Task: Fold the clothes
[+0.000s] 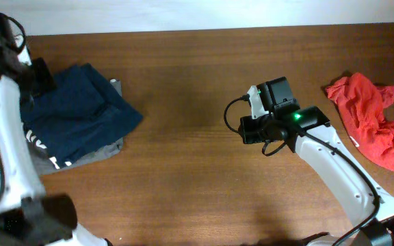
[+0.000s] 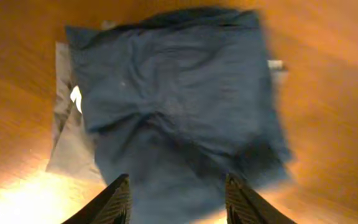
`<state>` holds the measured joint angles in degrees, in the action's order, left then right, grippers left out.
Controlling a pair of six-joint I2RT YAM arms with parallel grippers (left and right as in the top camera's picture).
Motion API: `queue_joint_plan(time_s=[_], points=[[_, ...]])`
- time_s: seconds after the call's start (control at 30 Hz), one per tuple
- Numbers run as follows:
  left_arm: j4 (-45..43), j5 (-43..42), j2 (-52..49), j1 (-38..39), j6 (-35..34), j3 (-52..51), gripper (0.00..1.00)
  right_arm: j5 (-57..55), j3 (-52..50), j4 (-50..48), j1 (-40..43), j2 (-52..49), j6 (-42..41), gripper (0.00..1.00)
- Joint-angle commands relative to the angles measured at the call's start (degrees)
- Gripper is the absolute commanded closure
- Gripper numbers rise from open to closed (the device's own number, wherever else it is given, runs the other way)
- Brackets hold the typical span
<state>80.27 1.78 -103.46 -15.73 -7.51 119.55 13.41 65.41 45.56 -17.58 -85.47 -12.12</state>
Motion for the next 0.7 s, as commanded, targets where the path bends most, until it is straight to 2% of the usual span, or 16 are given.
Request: queue_joint_plan(time_s=[0.0,0.13,0.23,0.27,0.3,0.4,0.47,0.5,0.67], points=[[2.2,-8.8,4.6,2.0,3.0,0.2,0.52,0.5,2.3,0.9,0.4,1.7,-0.4,0.72],[4.9,-15.0,9.1,6.4,14.7,0.2,0.52,0.5,6.1,1.8,0.4,5.6,-0.2,0.67],[8.3,-13.5,11.6,9.9,16.2,0.2,0.50,0.5,8.7,2.4,0.4,9.6,0.9,0.58],[9.1,-12.8,12.1,10.8,16.2,0.2,0.36,0.4,9.5,2.7,0.4,11.2,1.6,0.55],[10.1,-12.2,12.5,11.6,16.2,0.2,0.01,0.3,10.1,2.9,0.4,12.9,1.8,0.52],[13.4,-12.4,12.9,12.7,16.2,0.2,0.01,-0.2,11.1,3.1,0.4,19.1,1.8,0.39],[15.7,-12.5,12.9,13.1,16.2,0.2,0.01,-1.5,11.2,3.1,0.4,23.0,1.8,0.17],[16.5,-12.5,12.8,13.1,16.2,0.2,0.01,-2.8,11.2,3.3,0.4,24.7,1.8,0.01],[16.4,-12.5,12.8,13.1,16.2,0.1,0.01,-10.0,11.2,6.3,0.4,31.6,1.8,0.01]])
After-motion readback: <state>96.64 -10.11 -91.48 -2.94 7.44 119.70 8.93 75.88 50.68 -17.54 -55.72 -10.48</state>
